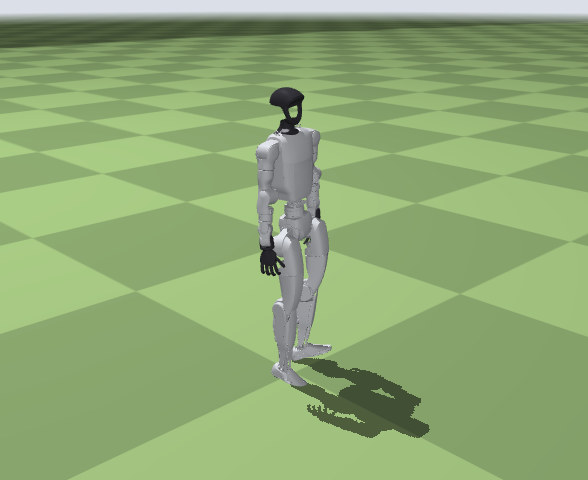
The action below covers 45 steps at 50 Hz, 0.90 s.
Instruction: In place motions
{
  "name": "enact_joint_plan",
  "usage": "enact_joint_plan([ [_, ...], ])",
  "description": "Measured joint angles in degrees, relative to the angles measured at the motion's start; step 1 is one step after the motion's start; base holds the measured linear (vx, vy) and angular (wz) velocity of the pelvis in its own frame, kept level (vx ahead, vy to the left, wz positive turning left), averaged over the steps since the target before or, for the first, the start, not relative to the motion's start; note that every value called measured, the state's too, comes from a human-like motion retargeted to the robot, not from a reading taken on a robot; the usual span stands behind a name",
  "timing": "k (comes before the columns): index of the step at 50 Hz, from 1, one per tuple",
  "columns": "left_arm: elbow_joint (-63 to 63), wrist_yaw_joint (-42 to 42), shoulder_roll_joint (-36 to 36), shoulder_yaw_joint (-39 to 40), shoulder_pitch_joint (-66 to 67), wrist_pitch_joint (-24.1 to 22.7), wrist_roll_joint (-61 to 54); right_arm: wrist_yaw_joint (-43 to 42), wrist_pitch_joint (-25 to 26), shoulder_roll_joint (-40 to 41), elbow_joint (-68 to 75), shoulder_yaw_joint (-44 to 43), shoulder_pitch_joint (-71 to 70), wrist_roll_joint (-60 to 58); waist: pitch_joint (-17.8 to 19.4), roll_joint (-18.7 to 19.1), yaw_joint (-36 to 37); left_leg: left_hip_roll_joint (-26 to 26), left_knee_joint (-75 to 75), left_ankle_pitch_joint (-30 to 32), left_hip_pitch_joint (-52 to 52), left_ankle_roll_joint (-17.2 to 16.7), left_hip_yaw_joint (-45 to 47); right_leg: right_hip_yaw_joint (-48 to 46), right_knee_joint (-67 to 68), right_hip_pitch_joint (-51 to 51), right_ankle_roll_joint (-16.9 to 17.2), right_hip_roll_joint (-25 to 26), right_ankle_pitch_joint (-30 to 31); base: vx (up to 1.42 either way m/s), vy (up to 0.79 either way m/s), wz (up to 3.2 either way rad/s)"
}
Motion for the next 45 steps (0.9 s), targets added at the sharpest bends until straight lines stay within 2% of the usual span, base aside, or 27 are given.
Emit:
enact_joint_plan([
  [45, 0.2, -0.7, -0.2, 0.1, 0.3, -0.1, -0.1, 0.5, 0.6, -0.1, -0.1, 0.2, 0.0, -0.6, 0.8, -0.4, 0.3, 0.0, 0.0, 0.7, 0.1, 0.2, -0.3, -0.2, 0.2, 0.1, -0.2, 0.0, 0.4, 0.0, 0.0, 0.0],
])
